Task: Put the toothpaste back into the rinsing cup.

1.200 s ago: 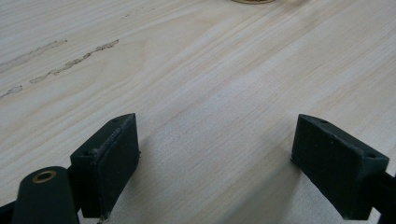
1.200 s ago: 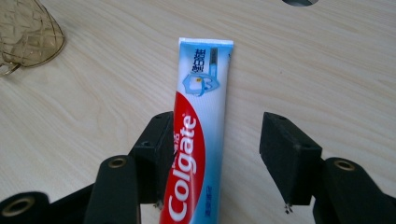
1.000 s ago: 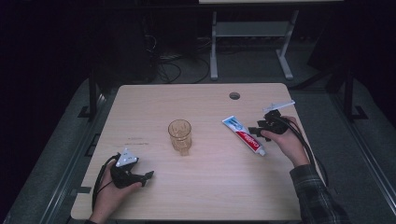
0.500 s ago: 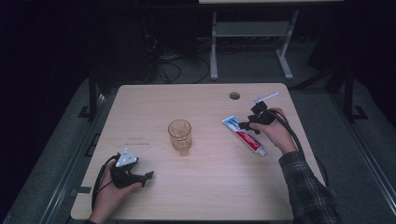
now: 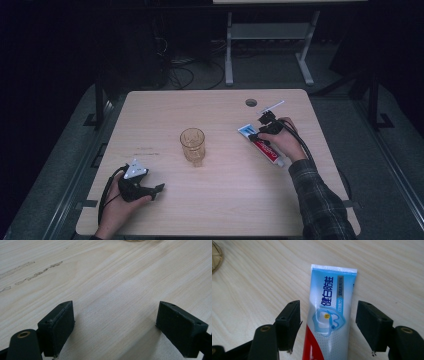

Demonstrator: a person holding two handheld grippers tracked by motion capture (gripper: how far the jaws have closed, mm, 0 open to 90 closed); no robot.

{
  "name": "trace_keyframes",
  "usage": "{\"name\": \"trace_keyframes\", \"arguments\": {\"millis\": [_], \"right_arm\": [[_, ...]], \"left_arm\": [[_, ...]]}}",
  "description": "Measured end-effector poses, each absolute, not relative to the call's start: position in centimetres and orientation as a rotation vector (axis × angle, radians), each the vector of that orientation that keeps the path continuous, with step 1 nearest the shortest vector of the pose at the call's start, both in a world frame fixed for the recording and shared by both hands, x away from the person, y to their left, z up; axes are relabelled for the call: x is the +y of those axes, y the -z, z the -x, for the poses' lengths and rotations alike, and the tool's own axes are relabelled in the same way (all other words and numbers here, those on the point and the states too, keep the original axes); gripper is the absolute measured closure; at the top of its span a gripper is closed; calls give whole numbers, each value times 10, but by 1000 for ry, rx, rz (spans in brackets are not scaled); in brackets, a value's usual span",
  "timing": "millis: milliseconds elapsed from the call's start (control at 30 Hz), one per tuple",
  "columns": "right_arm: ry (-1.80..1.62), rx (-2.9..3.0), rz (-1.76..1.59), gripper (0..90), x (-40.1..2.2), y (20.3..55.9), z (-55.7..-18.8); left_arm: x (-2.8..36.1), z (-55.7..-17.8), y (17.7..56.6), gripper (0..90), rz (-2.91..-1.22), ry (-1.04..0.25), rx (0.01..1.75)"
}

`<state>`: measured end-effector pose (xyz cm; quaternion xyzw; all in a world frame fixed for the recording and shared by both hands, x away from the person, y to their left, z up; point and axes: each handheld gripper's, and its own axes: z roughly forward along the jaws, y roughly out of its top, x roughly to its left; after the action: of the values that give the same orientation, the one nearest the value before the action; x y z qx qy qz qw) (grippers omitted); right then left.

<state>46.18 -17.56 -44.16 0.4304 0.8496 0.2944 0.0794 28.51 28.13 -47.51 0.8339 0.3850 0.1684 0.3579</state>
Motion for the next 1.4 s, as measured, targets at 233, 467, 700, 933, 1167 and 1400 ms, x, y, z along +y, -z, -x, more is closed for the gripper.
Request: {"name": "trace_keyframes", "arguments": {"millis": [233,467,700,933,1167,1400], "right_arm": [[-820,2568,-1287,360,-169,452,-466],[-761,2571,-1270,403,-165,456,-467],[-704,2564,-1239,400,-159,456,-466],[-690,2573,-1244,488,-157,454,-466],[-687,2562,-1266,580,-158,452,-466],[-751,2547,-1342,702,-166,446,-466]], "left_arm": [[281,-285,475,140,-2154,-435,991],[282,-285,475,140,-2157,-435,989],[282,-285,475,140,-2157,-435,989],[282,-285,475,140,-2157,-435,988],[282,-285,475,140,-2158,-435,988],[282,-285,475,140,-2154,-435,989]]}}
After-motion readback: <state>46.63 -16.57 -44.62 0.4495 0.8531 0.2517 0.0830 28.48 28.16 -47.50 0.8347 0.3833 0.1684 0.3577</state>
